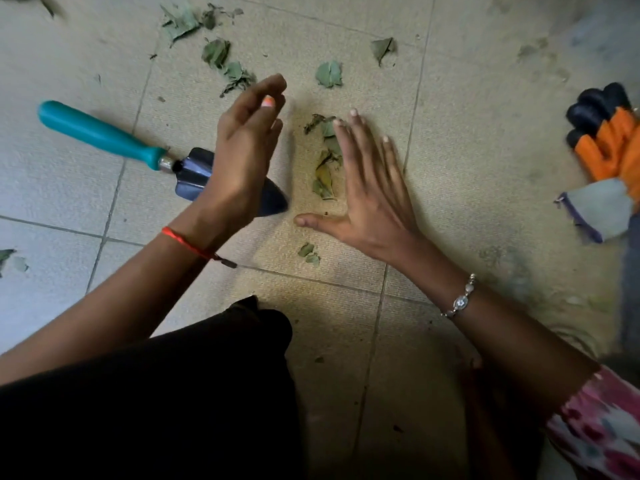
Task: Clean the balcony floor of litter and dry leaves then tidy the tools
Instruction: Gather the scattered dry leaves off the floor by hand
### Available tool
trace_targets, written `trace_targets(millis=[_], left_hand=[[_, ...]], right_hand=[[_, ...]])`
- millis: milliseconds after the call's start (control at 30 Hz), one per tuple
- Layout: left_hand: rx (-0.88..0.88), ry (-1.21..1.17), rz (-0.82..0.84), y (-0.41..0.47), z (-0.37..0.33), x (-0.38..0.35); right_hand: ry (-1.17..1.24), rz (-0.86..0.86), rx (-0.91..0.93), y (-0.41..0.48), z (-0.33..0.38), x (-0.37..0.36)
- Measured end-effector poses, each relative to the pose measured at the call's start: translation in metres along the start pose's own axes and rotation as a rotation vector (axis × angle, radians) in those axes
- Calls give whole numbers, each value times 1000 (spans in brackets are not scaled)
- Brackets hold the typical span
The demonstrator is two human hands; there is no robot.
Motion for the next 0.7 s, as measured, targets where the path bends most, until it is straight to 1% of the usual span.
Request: trace_targets(millis=[33,100,167,200,267,300,367,433,500,633,700], left_hand=[[-1,9,-10,3,-1,4],[-1,35,-26,8,-4,10],[-12,66,-16,11,-6,11],[-15,86,-11,11,-6,12],[-24,119,-5,12,-7,15],[-24,124,2,12,-7,15],[-18,130,20,13,-6,14],[-18,132,24,14,-5,13],[-28,139,24,17,-6,13],[-46,187,24,22,-6,15],[-97,220,8,29,-16,14]], right_hand=[[-44,0,1,4,1,-2],[-56,-6,-34,16,-1,0],[26,-17,-80,27,-8,4],[86,-10,-72,28,-5,5],[153,30,25,20,8,5],[131,53,93,12,16,4],[17,77,213,-8,27,1],[-77,59,260,-21,30,-5],[-96,10,192,-18,25,-6],[-59,-71,-108,16,1,0],[-48,-104,-201,44,-12,4]])
Point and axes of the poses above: each hand's wrist, its own y-axis towards the middle knuckle, its own x-axis out of the back of the hand, z = x × y, the point moved 8 cm from there along y, towards the middle knuckle, and after that the axes turned 12 degrees about -y, right-handed, at the moved point
